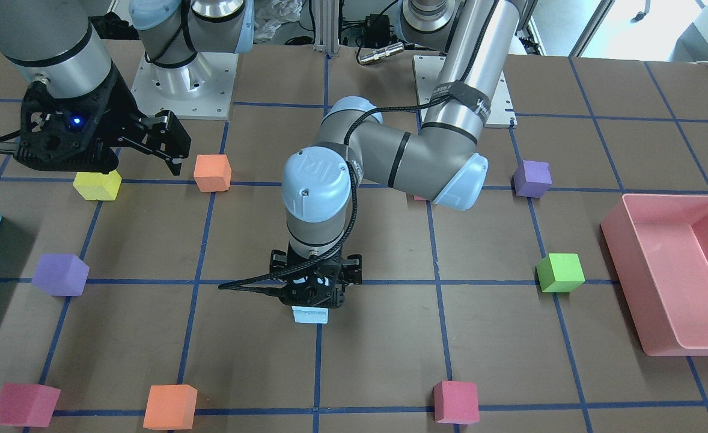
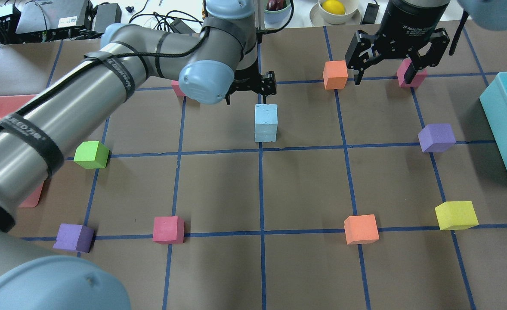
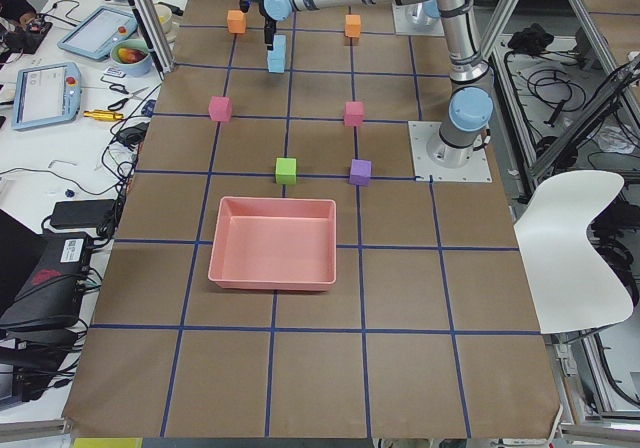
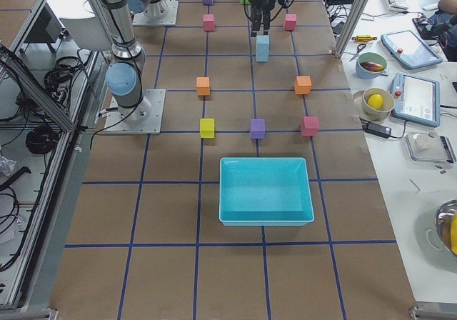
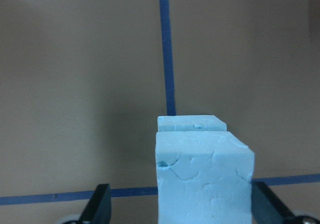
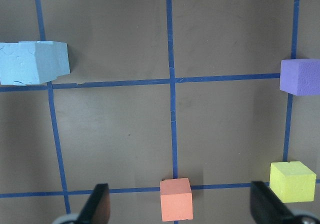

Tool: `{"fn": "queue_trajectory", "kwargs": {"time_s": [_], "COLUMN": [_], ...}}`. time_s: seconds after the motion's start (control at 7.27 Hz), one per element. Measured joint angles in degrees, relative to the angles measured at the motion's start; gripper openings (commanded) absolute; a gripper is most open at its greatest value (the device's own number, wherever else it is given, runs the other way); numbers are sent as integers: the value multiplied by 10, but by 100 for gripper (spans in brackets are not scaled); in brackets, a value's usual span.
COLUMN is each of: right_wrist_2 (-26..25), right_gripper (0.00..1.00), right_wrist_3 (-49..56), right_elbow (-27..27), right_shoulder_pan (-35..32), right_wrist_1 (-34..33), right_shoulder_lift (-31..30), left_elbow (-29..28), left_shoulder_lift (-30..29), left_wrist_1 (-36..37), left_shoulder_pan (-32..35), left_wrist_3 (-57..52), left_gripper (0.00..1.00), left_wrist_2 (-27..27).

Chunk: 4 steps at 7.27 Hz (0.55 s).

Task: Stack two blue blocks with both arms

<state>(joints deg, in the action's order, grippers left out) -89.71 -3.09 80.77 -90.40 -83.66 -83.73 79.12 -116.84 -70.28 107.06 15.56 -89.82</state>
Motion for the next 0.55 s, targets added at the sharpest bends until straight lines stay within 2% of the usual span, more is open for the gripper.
{"fn": "queue_trajectory", "kwargs": {"time_s": [0.55], "right_wrist_2": [0], "right_gripper": [100], "right_wrist_3": [-16], "right_elbow": [0], "right_shoulder_pan": [0], "right_wrist_1": [1], "right_shoulder_lift": [-1], "left_elbow": [7], "left_shoulder_lift": [132], "left_wrist_1": [-148], "left_shoulder_pan": [-110], "left_wrist_3": [-125], "left_gripper": [100], "left_wrist_2": [1]}}
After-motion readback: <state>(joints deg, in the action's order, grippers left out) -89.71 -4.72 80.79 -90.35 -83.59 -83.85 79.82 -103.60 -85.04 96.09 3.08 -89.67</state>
